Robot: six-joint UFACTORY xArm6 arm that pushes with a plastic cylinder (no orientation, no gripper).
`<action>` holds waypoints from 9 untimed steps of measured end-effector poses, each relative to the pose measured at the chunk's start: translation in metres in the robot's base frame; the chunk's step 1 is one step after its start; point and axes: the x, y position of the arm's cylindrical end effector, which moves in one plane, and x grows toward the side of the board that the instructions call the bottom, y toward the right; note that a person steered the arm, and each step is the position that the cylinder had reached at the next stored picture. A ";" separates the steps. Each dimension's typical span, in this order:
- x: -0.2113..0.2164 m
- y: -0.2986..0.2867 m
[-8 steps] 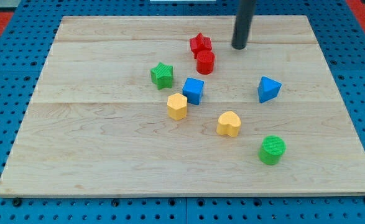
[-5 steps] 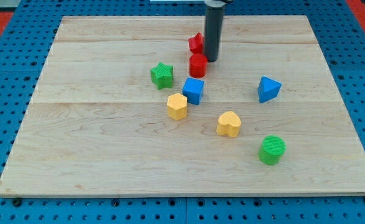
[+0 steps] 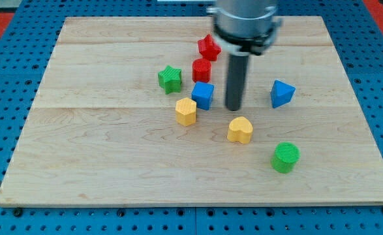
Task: Arrange the yellow blocks diagonally
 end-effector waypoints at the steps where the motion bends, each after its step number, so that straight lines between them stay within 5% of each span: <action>1: 0.030 -0.002; 2: 0.043 0.010; 4: 0.083 -0.104; 6: 0.024 -0.163; 9: 0.040 -0.109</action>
